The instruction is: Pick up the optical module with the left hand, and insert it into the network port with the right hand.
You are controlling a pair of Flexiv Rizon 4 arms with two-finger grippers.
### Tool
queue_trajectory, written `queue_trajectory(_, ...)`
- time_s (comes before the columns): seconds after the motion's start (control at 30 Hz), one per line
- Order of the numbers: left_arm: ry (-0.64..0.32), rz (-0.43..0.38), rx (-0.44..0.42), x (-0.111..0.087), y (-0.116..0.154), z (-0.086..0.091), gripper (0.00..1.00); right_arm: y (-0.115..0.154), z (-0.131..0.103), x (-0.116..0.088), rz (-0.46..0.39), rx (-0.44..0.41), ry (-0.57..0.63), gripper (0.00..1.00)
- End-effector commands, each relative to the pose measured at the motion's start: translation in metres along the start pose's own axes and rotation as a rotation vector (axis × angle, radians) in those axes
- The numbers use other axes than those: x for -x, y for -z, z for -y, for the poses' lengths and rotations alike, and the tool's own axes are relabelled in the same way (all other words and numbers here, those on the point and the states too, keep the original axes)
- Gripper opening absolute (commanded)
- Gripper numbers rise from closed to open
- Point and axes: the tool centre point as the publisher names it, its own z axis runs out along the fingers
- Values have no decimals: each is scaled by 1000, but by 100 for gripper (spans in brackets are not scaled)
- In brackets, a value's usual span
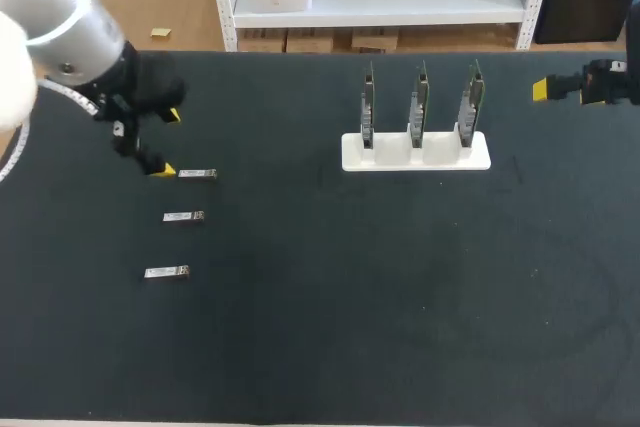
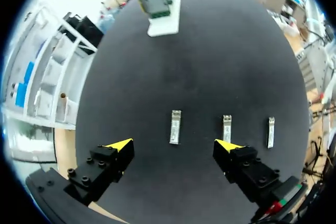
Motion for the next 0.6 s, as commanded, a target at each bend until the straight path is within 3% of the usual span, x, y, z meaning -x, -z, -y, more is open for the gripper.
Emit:
queue_trajectory(0.03, 14, -87, -65, 7, -15, -9, 100, 0, -1, 0, 1, -4, -1, 100)
queue_trajectory(0.5, 54, -123, -112, 0, -39, 0, 100, 0, -1, 0, 1, -4, -1, 100)
queue_trajectory(0.6, 54, -120, -90, -1, -39, -2, 100, 0, -1, 0, 1, -4, -1, 100)
